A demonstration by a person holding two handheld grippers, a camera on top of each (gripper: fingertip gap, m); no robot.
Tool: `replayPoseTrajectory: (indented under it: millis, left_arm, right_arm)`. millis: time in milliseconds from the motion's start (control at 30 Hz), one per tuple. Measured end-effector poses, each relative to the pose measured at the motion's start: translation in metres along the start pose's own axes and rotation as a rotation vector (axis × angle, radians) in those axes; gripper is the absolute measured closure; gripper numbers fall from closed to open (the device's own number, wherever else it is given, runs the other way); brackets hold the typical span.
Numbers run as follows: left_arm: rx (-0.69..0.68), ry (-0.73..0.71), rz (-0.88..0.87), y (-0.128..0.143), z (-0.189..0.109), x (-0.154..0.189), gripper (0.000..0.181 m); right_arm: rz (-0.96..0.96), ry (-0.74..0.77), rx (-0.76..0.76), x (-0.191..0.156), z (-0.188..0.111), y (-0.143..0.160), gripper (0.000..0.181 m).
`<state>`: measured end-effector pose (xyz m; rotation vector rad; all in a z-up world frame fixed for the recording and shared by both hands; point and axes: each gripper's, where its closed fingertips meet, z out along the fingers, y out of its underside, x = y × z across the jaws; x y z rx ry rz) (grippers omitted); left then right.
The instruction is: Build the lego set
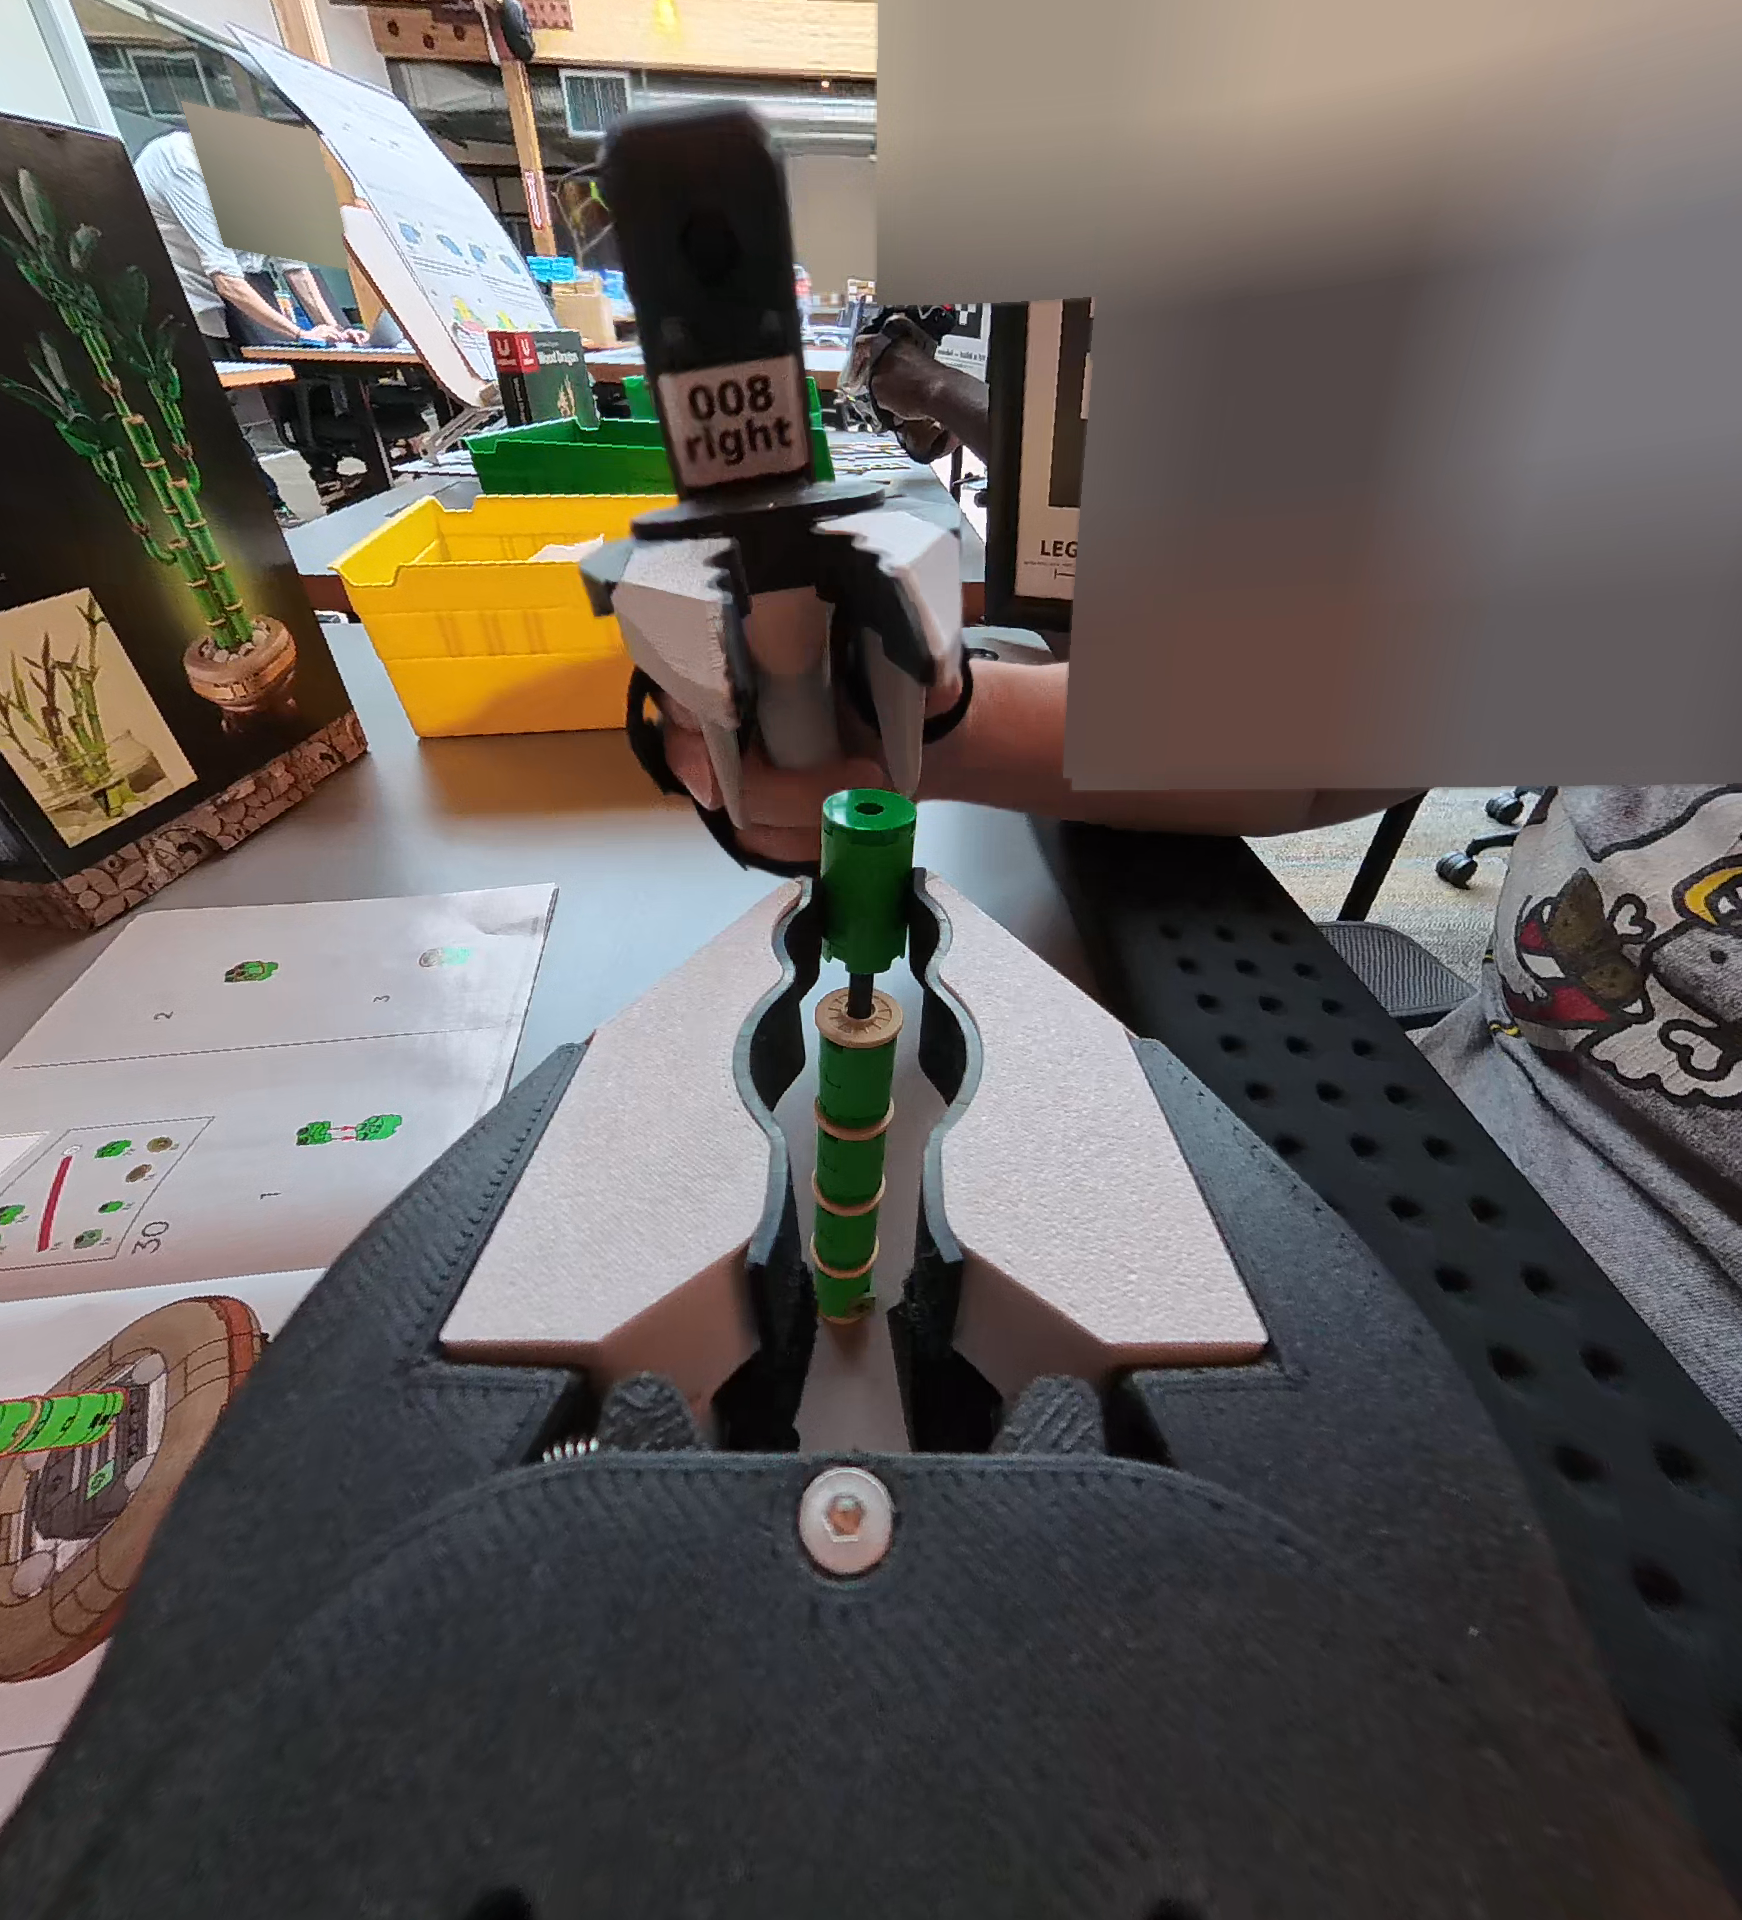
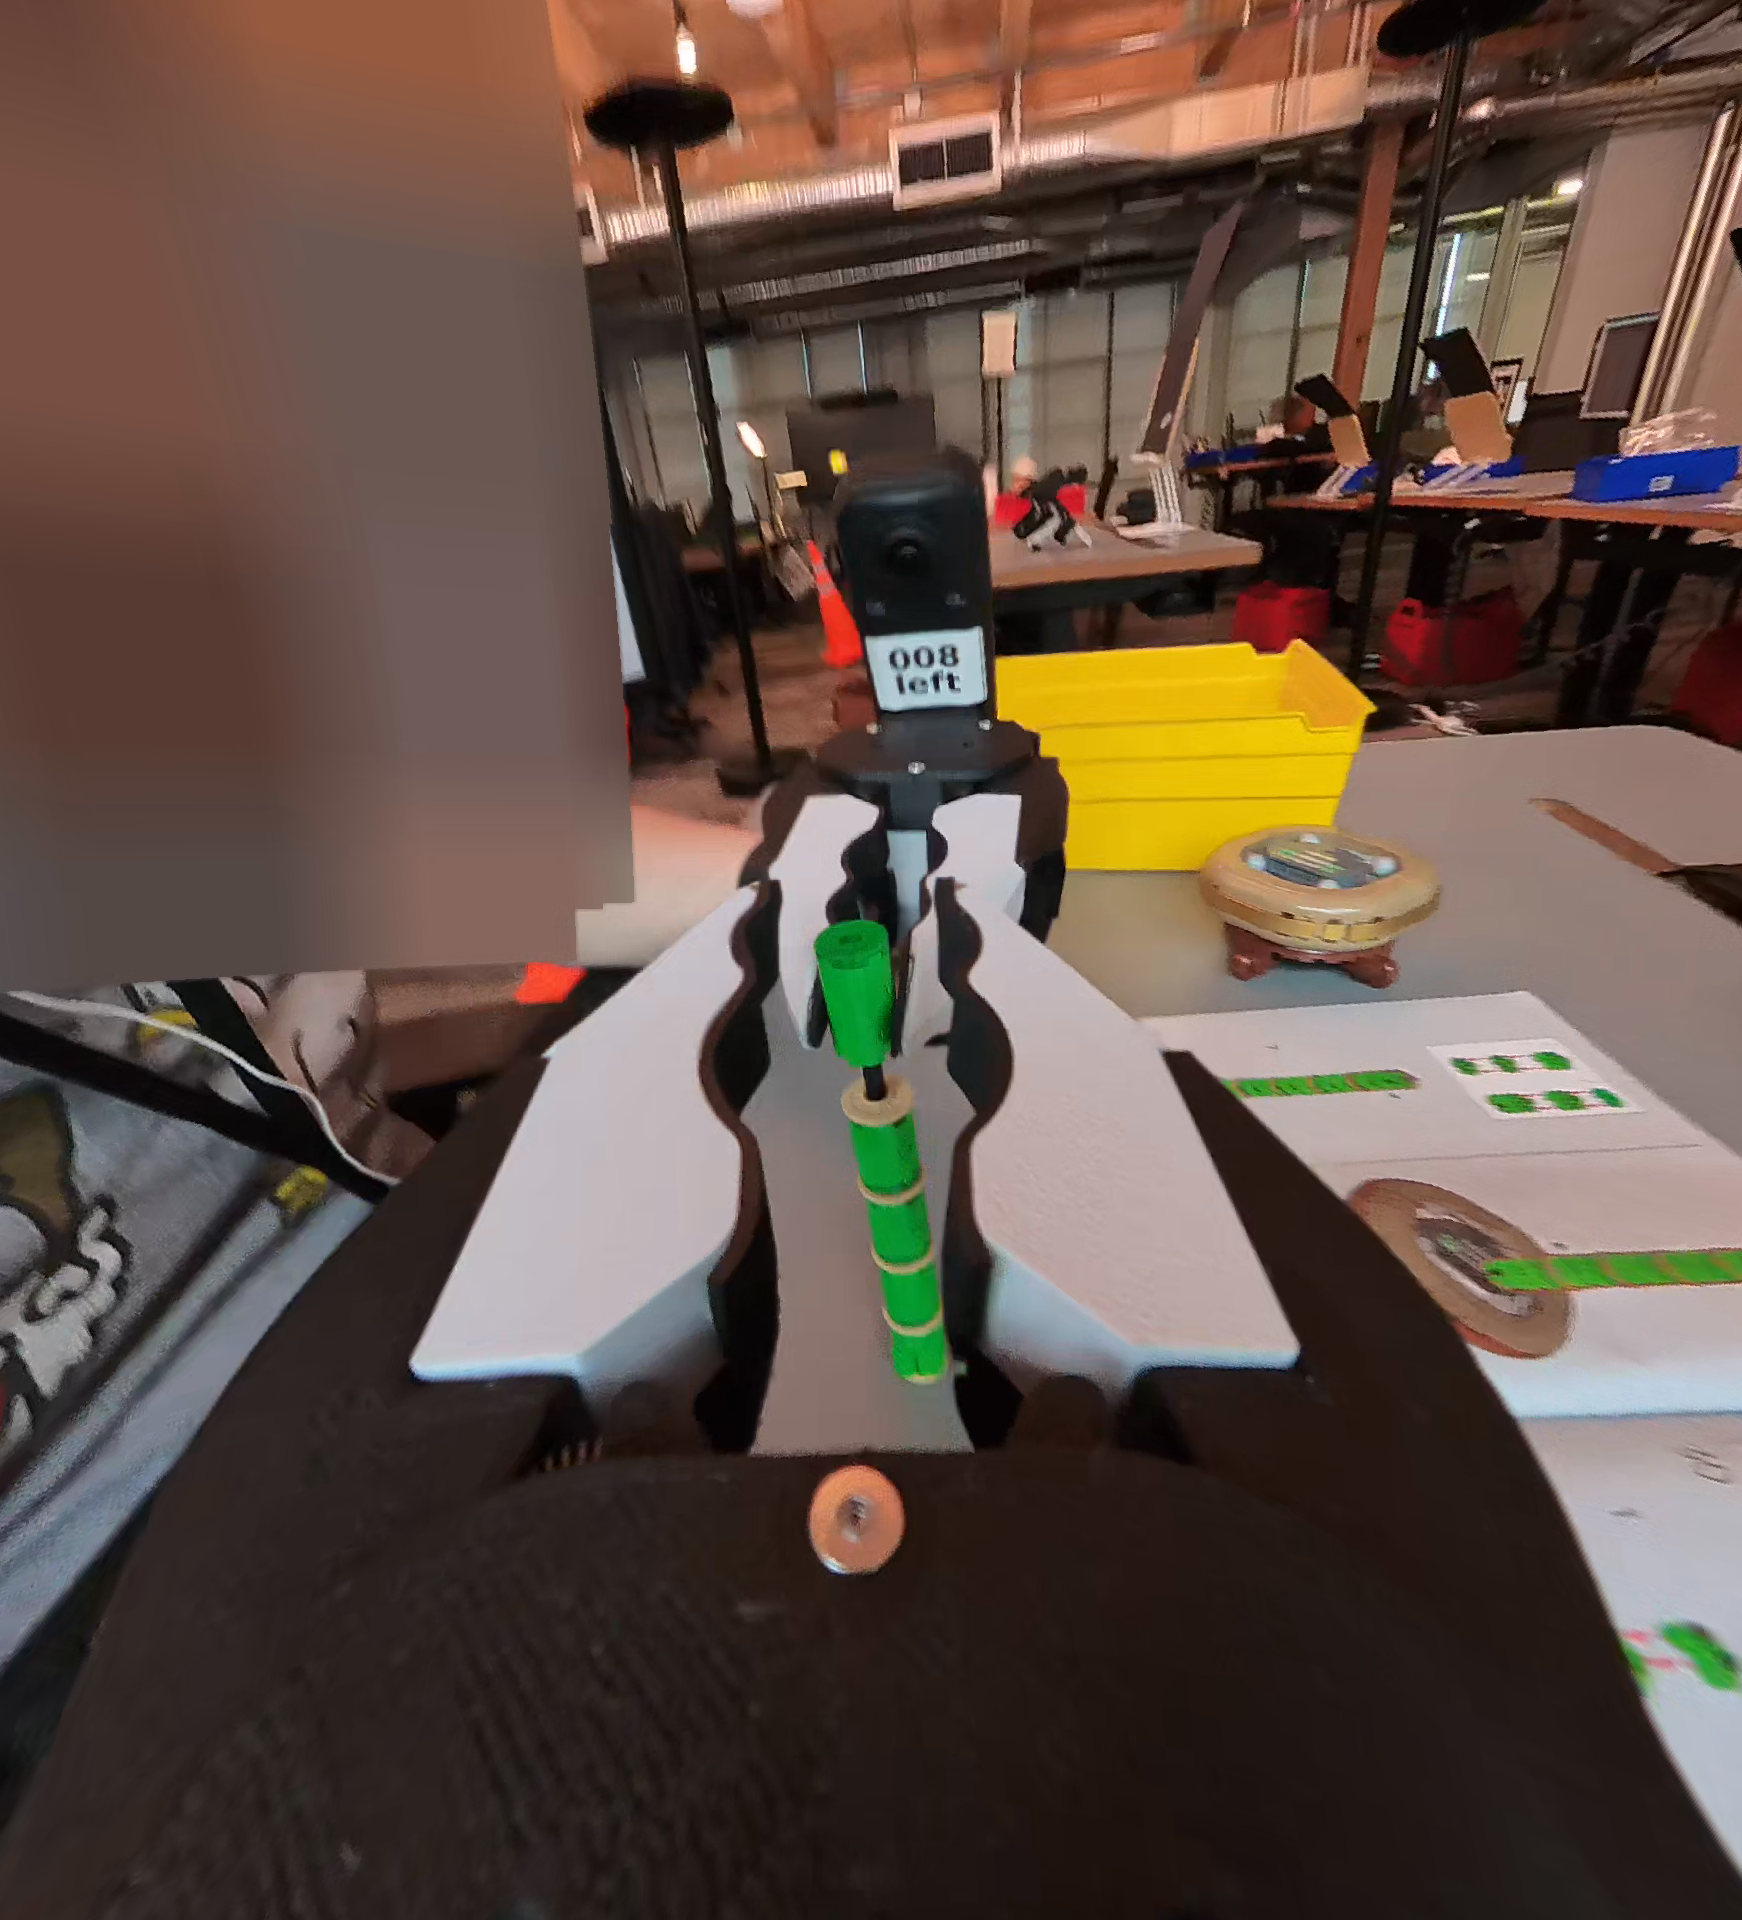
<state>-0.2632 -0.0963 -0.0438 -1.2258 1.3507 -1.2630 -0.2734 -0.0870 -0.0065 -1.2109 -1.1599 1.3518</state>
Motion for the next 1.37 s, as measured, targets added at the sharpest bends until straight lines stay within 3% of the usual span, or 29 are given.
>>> replayPoseTrajectory:
  millis: [100,233,500,667,833,1367]
  left_arm:
    - [0.001,0.003,0.000,0.000,0.001,0.001,0.166]
    - [0.000,0.005,0.002,0.000,0.001,0.001,0.166]
    - [0.007,-0.001,-0.008,0.000,0.000,-0.001,0.166]
    - [0.009,0.001,-0.008,0.000,0.001,0.000,0.166]
    - [0.010,0.001,-0.006,-0.001,0.001,0.000,0.166]
    - [0.045,0.016,-0.013,-0.001,0.002,0.002,0.166]
  right_arm:
    - [-0.071,0.031,-0.051,-0.003,0.002,0.001,0.151]
    - [-0.041,0.038,-0.054,-0.004,0.006,0.000,0.164]
    - [-0.007,0.047,-0.111,0.000,0.011,0.014,0.160]
    - [0.003,0.031,-0.109,-0.002,0.018,0.020,0.154]
    - [-0.001,0.044,-0.075,-0.001,0.024,0.020,0.166]
    - [-0.015,-0.003,-0.005,-0.004,0.021,0.019,0.166]
